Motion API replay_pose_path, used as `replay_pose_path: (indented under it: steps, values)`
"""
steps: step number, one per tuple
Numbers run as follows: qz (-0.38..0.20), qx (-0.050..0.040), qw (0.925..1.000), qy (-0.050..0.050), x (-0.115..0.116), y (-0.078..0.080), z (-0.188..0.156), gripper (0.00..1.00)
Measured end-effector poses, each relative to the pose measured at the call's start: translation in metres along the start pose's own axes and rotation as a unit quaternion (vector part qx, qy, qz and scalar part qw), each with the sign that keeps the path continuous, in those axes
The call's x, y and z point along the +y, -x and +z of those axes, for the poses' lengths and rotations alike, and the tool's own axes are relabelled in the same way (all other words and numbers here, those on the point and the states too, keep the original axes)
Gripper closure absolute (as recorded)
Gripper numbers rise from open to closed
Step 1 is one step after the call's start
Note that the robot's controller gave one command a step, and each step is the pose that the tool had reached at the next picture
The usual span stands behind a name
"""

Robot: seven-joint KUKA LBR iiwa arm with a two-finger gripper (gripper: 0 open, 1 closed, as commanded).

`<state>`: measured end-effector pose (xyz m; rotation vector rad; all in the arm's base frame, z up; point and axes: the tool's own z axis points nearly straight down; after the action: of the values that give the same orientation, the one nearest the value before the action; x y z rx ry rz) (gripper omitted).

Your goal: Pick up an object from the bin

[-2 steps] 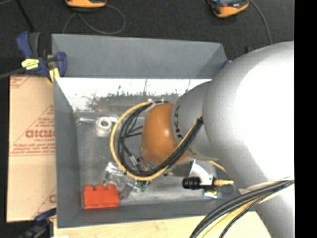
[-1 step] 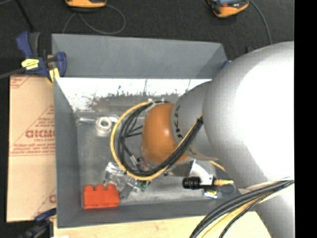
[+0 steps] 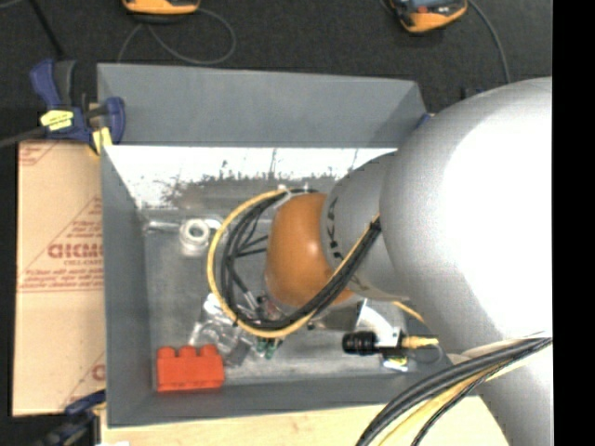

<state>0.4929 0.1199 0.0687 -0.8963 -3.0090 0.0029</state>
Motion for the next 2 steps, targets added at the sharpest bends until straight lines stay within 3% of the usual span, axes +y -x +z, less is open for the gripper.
replay_pose_path:
  steps: [2]
  values:
    - [0.001, -0.0009, 1.0000, 0.002, -0.001, 0.000, -0.015, 1.00]
